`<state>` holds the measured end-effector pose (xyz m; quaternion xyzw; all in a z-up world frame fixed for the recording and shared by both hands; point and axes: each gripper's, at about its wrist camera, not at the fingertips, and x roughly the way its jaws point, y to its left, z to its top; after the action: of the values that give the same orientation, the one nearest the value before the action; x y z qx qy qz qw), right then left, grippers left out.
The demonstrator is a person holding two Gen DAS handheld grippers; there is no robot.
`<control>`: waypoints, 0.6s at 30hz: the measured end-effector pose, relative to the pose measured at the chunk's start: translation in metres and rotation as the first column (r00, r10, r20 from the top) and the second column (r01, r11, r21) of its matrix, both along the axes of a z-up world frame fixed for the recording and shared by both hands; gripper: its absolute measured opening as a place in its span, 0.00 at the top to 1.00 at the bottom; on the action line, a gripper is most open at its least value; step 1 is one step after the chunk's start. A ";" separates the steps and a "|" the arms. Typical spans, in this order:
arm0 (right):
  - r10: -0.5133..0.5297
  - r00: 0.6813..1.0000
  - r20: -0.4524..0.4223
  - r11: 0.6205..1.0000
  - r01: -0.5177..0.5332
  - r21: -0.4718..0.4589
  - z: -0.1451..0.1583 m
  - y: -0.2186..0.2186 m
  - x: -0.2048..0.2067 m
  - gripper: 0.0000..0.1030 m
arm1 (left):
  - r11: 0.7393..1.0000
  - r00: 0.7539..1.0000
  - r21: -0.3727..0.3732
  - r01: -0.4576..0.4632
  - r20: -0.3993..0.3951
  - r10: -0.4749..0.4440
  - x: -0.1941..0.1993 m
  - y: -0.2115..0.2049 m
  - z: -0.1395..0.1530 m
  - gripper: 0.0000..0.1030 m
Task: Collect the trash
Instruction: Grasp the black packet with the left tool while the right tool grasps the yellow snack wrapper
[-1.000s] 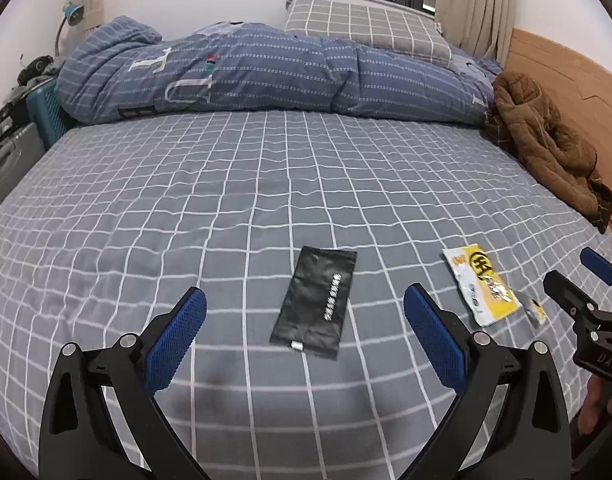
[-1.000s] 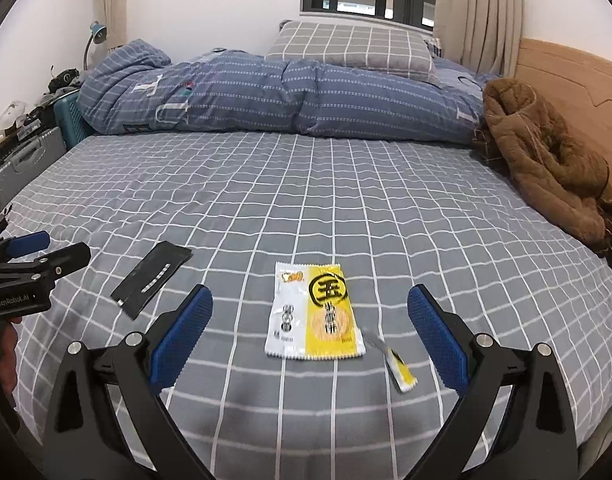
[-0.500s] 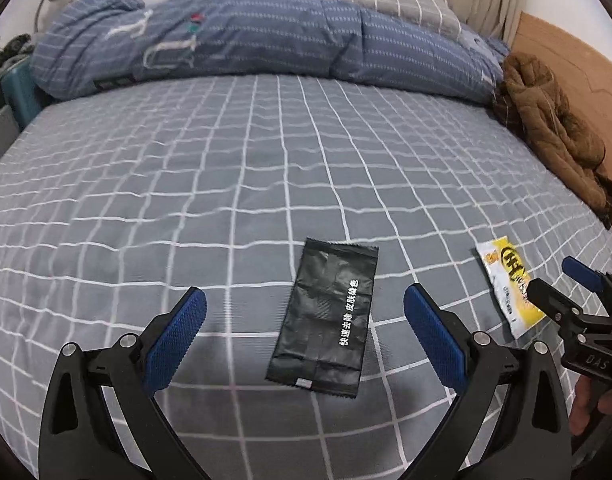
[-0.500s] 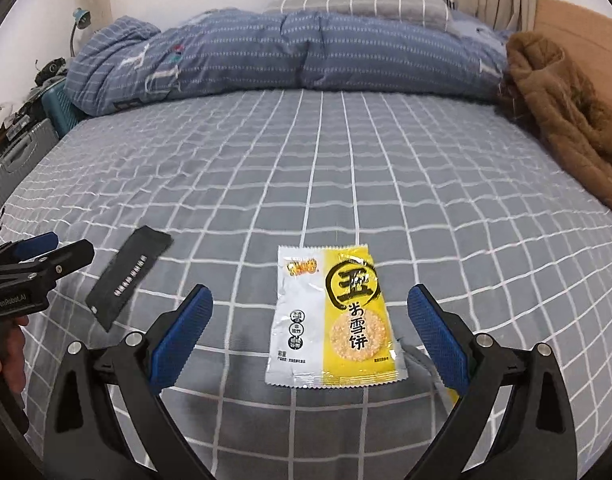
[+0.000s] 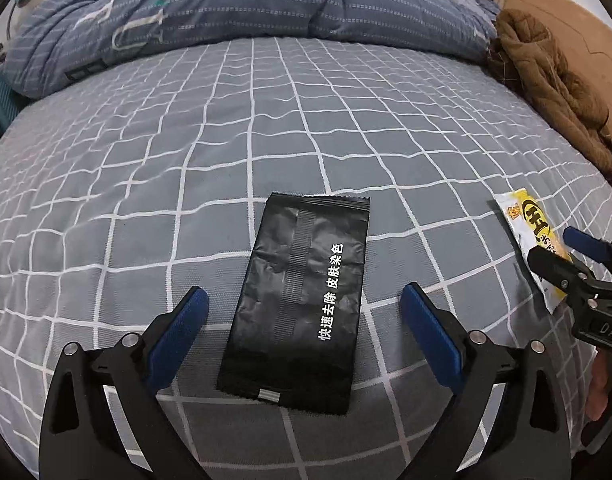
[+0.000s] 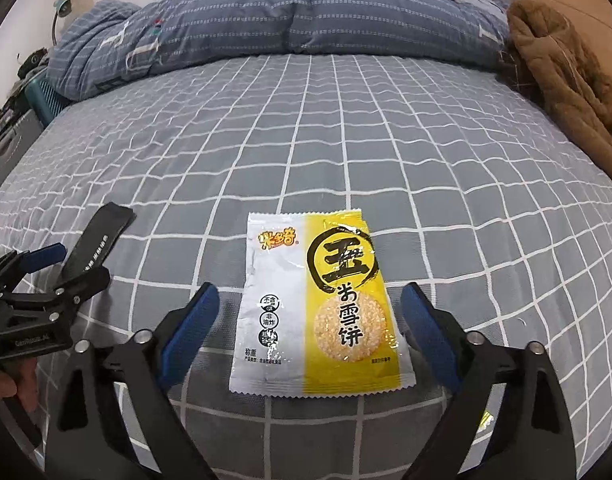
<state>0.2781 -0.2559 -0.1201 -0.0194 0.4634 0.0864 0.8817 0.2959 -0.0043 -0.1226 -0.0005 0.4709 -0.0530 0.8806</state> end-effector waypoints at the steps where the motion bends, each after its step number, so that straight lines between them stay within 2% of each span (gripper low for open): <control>1: 0.003 1.000 -0.007 1.000 -0.003 0.001 -0.002 0.000 0.000 0.22 | 1.000 1.000 0.001 -0.003 -0.004 0.003 0.000 0.000 -0.001 0.10; 3: 0.006 1.000 -0.017 1.000 -0.006 -0.005 -0.004 0.002 0.002 0.28 | 1.000 1.000 -0.003 -0.016 -0.008 0.016 0.002 0.003 -0.003 0.18; 8: 0.019 0.999 -0.030 1.000 -0.020 -0.011 -0.008 0.005 0.002 0.34 | 0.999 0.999 0.007 -0.031 -0.015 0.031 0.003 0.009 -0.004 0.36; 10: 0.027 0.999 -0.036 1.000 -0.028 -0.014 -0.010 0.007 0.002 0.38 | 0.999 0.999 0.009 -0.031 -0.015 0.031 0.003 0.010 -0.005 0.39; 13: 0.044 0.998 -0.051 0.999 -0.044 0.007 -0.013 0.009 0.002 0.50 | 0.999 0.999 0.006 -0.036 -0.013 0.036 0.002 0.012 -0.005 0.43; 16: 0.049 0.997 -0.054 0.999 -0.048 0.006 -0.015 0.010 0.003 0.53 | 0.999 0.999 0.010 -0.041 -0.008 0.041 0.002 0.013 -0.004 0.51; 18: 0.050 0.997 -0.063 0.999 -0.050 0.012 -0.017 0.008 0.004 0.59 | 0.999 0.999 0.010 -0.044 -0.007 0.044 0.002 0.014 -0.004 0.57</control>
<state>0.2821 -0.2477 -0.1366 -0.0238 0.4899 0.1112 0.8644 0.2977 0.0100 -0.1261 -0.0066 0.4741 -0.0312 0.8799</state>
